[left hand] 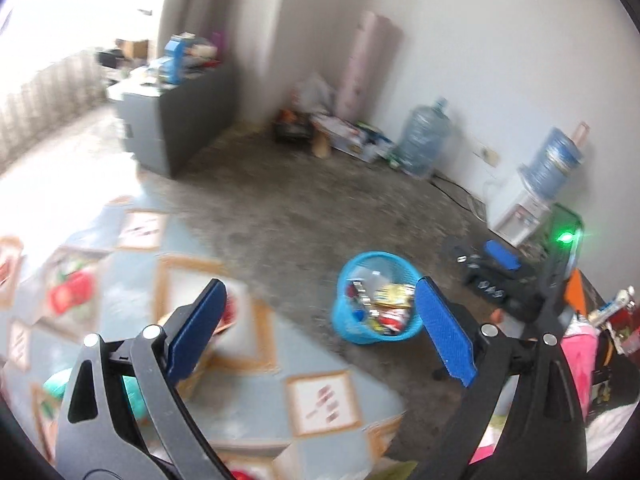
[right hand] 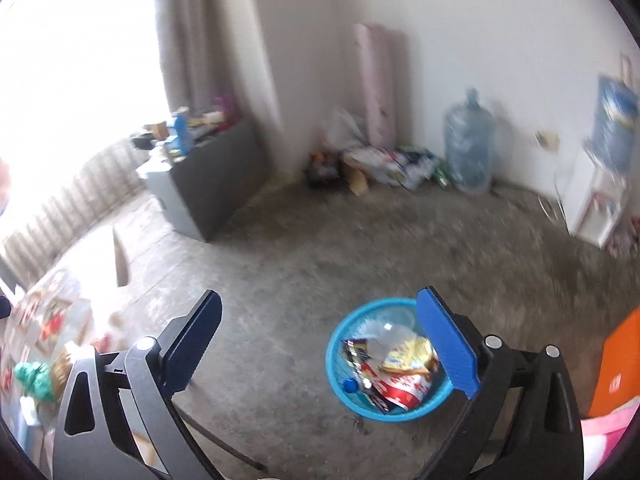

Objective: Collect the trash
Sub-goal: 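Swing both tools back toward the table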

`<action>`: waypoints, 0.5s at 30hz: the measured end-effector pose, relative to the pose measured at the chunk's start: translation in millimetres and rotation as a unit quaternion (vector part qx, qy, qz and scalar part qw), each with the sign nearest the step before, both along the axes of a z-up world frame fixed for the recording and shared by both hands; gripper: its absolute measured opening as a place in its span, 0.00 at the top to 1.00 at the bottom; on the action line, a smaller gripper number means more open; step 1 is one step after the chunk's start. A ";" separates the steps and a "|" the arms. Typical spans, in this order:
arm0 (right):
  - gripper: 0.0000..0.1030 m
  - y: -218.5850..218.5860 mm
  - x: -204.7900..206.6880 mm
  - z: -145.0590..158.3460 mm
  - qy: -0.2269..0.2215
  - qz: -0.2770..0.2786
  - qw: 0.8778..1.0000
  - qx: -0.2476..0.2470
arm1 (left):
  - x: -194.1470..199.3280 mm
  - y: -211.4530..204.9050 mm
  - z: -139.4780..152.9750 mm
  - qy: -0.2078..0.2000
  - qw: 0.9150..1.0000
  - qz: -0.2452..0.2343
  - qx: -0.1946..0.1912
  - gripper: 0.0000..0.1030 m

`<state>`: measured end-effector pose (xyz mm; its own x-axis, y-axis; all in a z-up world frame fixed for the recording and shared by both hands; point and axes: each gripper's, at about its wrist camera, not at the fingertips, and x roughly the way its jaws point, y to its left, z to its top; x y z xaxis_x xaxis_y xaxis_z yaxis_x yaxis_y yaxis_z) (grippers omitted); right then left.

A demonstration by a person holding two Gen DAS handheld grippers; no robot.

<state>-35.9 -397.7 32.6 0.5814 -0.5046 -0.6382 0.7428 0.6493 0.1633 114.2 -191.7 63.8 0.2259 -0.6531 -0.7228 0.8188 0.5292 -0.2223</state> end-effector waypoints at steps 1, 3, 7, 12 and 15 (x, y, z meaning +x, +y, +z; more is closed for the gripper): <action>0.07 8.0 3.8 5.9 0.000 0.011 1.000 -0.006 | 2.5 16.0 2.3 0.000 1.000 0.012 0.000 0.12; 0.06 29.3 13.7 16.8 0.005 0.034 0.999 -0.025 | 5.5 45.2 4.6 0.009 0.999 0.035 -0.008 0.12; 0.06 72.9 31.5 30.4 0.018 0.078 0.995 -0.057 | 8.4 97.1 4.8 0.010 0.995 0.096 -0.011 0.12; 0.06 124.7 45.9 43.7 0.019 0.128 0.986 -0.104 | 8.6 164.2 8.5 -0.006 0.983 0.179 -0.025 0.09; 0.06 147.9 45.0 47.5 0.012 0.160 0.980 -0.116 | 9.2 204.3 11.2 -0.019 0.974 0.224 -0.037 0.09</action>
<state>9.0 -249.8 80.1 0.7199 -0.4309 -0.5441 0.4961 0.8677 -0.0309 123.4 12.6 75.0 0.5260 -0.5332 -0.6626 0.5175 0.8189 -0.2481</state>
